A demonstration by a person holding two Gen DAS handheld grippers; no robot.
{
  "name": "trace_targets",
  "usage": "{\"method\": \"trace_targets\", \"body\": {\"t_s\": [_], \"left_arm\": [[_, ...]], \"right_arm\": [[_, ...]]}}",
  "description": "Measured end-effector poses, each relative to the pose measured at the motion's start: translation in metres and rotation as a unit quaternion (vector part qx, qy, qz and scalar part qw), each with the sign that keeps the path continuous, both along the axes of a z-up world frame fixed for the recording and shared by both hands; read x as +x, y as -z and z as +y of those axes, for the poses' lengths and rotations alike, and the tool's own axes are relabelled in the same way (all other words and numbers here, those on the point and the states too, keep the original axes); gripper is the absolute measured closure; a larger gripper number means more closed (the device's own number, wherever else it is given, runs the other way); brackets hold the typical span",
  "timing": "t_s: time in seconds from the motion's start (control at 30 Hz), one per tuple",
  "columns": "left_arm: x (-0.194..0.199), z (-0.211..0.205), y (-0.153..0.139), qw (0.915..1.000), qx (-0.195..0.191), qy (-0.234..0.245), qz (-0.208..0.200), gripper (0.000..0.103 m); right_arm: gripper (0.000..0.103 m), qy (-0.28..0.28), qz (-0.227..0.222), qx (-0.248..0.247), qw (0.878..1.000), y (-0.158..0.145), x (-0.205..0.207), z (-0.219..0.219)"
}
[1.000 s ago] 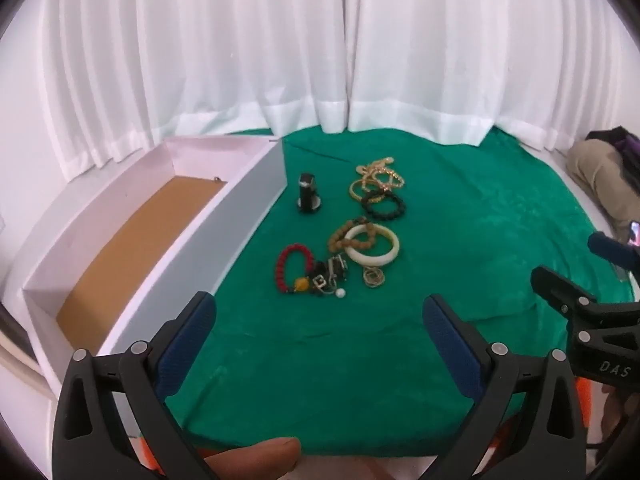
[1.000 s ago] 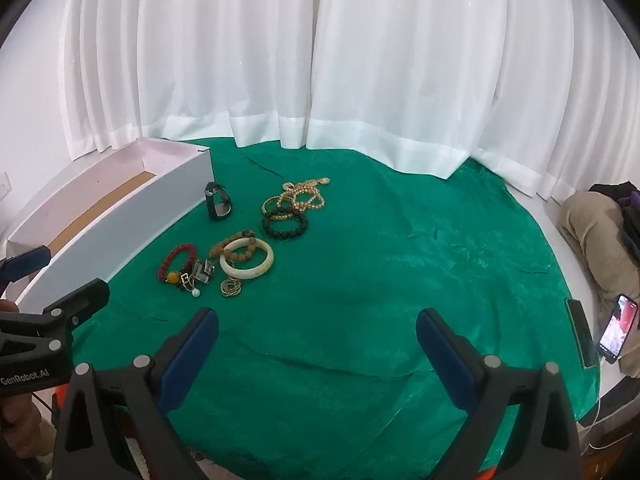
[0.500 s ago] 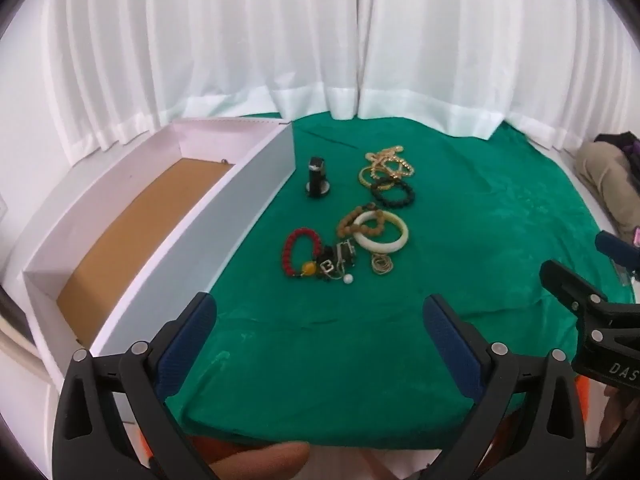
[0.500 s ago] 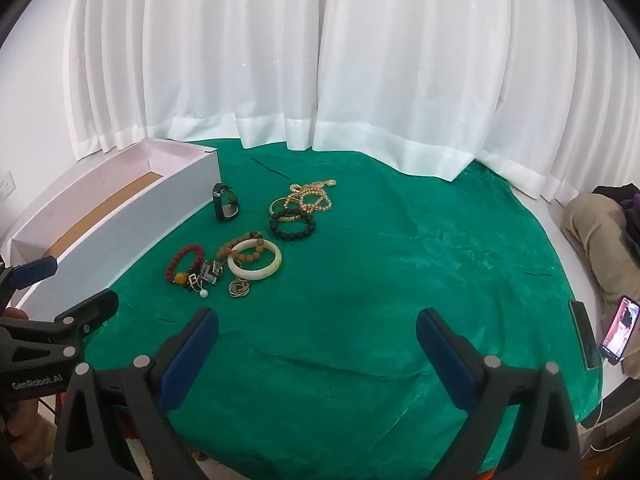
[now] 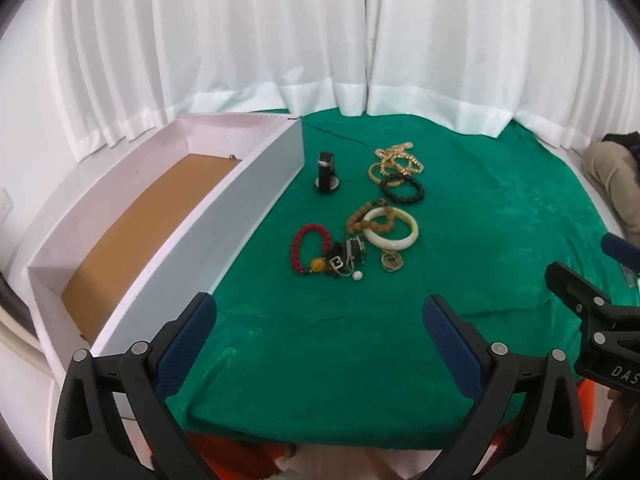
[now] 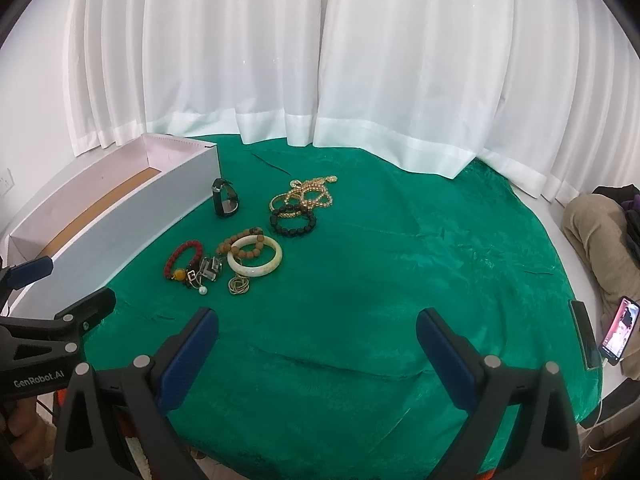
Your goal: Organize jewelry
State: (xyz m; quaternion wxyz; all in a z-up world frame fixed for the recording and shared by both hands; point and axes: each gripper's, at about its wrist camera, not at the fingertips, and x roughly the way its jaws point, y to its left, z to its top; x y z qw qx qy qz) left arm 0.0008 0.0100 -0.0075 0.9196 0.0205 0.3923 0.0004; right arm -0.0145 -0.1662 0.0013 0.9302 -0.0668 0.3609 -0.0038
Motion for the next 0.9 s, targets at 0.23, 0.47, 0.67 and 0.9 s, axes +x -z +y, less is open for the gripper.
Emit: {"method": "trace_targets", "body": {"t_s": [0.23, 0.47, 0.67, 0.9], "left_arm": [[-0.002, -0.002, -0.004, 0.9999, 0.01, 0.001, -0.006, 0.0], [-0.004, -0.008, -0.003, 0.9997, 0.021, 0.002, -0.009, 0.0], [-0.008, -0.011, -0.002, 0.9994, 0.03, 0.001, -0.014, 0.0], [-0.012, -0.01, -0.002, 0.9991, 0.038, -0.002, -0.02, 0.0]], "right_arm": [[0.002, 0.0, 0.001, -0.001, 1.0, 0.002, -0.001, 0.0], [0.002, 0.001, 0.0, -0.002, 1.0, 0.002, -0.001, 0.0], [0.002, 0.004, -0.001, -0.004, 1.0, 0.002, -0.003, 0.0], [0.002, 0.003, -0.002, -0.006, 1.0, 0.002, -0.005, -0.001]]}}
